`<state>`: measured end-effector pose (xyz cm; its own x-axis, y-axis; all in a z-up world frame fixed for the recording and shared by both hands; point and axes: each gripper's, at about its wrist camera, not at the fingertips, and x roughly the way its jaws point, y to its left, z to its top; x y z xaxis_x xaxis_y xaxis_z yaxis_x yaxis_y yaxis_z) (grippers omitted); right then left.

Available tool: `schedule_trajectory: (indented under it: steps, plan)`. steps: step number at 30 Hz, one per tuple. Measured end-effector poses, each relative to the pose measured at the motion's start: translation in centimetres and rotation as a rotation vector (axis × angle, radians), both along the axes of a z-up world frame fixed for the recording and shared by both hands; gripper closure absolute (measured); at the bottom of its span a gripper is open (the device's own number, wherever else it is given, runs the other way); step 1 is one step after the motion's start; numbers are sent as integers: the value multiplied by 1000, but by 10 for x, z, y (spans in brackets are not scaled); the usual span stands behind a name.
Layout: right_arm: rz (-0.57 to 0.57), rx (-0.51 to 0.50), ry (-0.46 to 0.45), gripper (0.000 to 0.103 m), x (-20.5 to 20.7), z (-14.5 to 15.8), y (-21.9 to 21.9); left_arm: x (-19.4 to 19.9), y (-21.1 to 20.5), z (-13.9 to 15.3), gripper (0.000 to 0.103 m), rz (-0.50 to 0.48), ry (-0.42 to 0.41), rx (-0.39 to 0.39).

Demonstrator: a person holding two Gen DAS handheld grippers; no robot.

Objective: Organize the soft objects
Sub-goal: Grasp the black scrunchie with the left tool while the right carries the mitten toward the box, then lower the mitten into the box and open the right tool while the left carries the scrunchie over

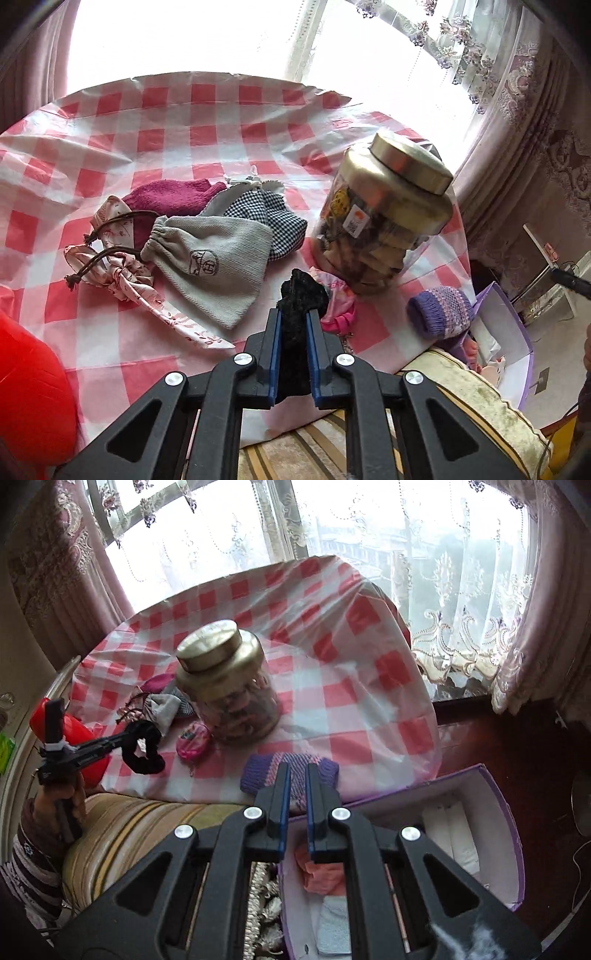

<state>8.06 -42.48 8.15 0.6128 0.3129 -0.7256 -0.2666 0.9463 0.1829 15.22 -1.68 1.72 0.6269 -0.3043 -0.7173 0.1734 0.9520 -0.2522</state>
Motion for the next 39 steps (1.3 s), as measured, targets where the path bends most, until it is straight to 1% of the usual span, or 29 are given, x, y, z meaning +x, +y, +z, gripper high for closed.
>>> schedule_trajectory:
  steps: [1, 2, 3, 4, 6, 9, 11, 13, 14, 15, 16, 17, 18, 19, 21, 24, 27, 30, 32, 35, 39]
  plan:
    - [7, -12, 17, 73, 0, -8, -2, -3, -4, 4, 90, -6, -8, -8]
    - [20, -21, 43, 61, 2, -18, -2, -7, -8, 8, 90, -13, -15, -18]
    - [29, -23, 69, 40, 5, -28, -2, -11, -11, 12, 90, -19, -19, -27]
    - [34, -11, 85, 36, 8, -38, 0, -13, -15, 15, 89, -26, -22, -34]
    - [45, 18, 123, 36, 21, -59, 3, -20, -24, 23, 89, -42, -33, -47]
    - [26, -17, 160, 36, 45, -86, 8, -29, -37, 33, 89, -71, -46, -53]
    - [38, -23, 209, 36, 63, -107, 12, -34, -44, 38, 89, -90, -51, -56]
    - [41, -58, 244, 36, 74, -125, 18, -38, -51, 41, 89, -105, -51, -55]
    - [52, -73, 252, 39, 78, -132, 21, -39, -54, 41, 89, -113, -50, -54]
    - [56, -84, 258, 65, 82, -139, 23, -40, -58, 42, 90, -122, -48, -53]
    - [57, -99, 275, 75, 85, -146, 23, -41, -61, 42, 89, -129, -45, -53]
    - [67, -103, 289, 77, 86, -152, 24, -41, -64, 41, 89, -135, -42, -52]
    - [79, -102, 269, 82, 83, -150, 24, -40, -67, 41, 89, -140, -38, -51]
    - [96, -98, 259, 84, 81, -147, 24, -40, -69, 40, 89, -143, -35, -51]
    - [103, -56, 236, 84, 74, -136, 16, -39, -73, 38, 89, -149, -29, -50]
    - [69, -20, 177, 85, 61, -107, -8, -37, -80, 37, 89, -161, -26, -55]
    - [42, -19, 134, 85, 40, -84, -34, -37, -88, 38, 89, -179, -27, -57]
    - [18, -17, 111, 85, 18, -68, -57, -38, -95, 41, 89, -195, -31, -64]
    - [-1, -18, 106, 85, 2, -60, -72, -38, -101, 43, 89, -206, -35, -66]
    - [-13, -12, 115, 85, -20, -55, -91, -41, -112, 48, 89, -228, -45, -69]
    - [7, -6, 166, 85, -47, -65, -105, -44, -129, 55, 89, -261, -54, -75]
